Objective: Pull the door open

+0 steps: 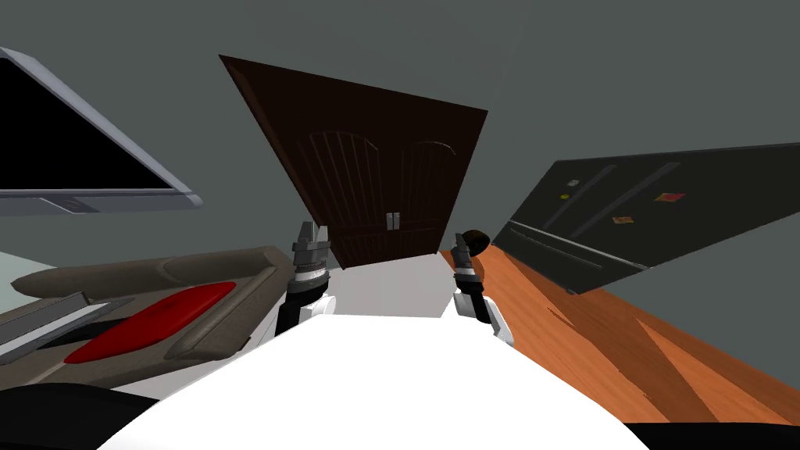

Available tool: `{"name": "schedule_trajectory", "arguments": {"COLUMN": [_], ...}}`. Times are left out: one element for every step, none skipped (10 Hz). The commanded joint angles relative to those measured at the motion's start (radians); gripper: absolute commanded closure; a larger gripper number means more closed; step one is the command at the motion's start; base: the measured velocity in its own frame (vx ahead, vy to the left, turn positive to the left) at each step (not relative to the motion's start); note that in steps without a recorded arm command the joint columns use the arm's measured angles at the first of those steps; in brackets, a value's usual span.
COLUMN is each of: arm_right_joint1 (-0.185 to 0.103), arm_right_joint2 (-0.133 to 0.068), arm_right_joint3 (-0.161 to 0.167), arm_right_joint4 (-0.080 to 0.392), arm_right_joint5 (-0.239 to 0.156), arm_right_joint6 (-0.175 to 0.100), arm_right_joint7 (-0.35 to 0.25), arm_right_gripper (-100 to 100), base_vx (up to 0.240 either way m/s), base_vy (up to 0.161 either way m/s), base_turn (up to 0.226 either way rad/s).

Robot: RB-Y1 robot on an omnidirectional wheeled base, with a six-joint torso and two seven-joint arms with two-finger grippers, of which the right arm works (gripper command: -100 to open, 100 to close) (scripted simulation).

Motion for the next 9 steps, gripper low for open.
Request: {"name": "schedule_trajectory", "arguments": {"arm_right_joint1": [-0.014,-0.023,-0.032,-0.041,-0.051,-0.06,-0.069,-0.078,-0.087], "arm_right_joint2": [-0.004,-0.005,-0.006,-0.006,-0.007,-0.007,-0.007,-0.007,-0.007], "arm_right_joint3": [-0.005,-0.007,-0.009,-0.011,-0.013,-0.015,-0.017,-0.019,-0.021], "arm_right_joint4": [0.03,0.049,0.069,0.088,0.108,0.128,0.148,0.168,0.187], "arm_right_joint5": [0.01,0.015,0.021,0.027,0.033,0.039,0.045,0.051,0.057], "arm_right_joint6": [0.016,0.022,0.028,0.035,0.041,0.047,0.054,0.06,0.066], "arm_right_joint7": [-0.021,-0.031,-0.042,-0.052,-0.063,-0.073,-0.084,-0.094,-0.105], "arm_right_gripper": [-100,-100,-100,-100,-100,-100,-100,-100,-100], "base_vx": [0.145,0.125,0.113,0.114,0.106,0.105,0.106,0.12,0.122], "base_vy": [0.028,0.041,0.065,0.064,0.037,0.034,0.05,0.028,0.029], "base_turn": [0.084,0.093,0.091,0.085,0.06,0.108,0.097,0.077,0.095]}}
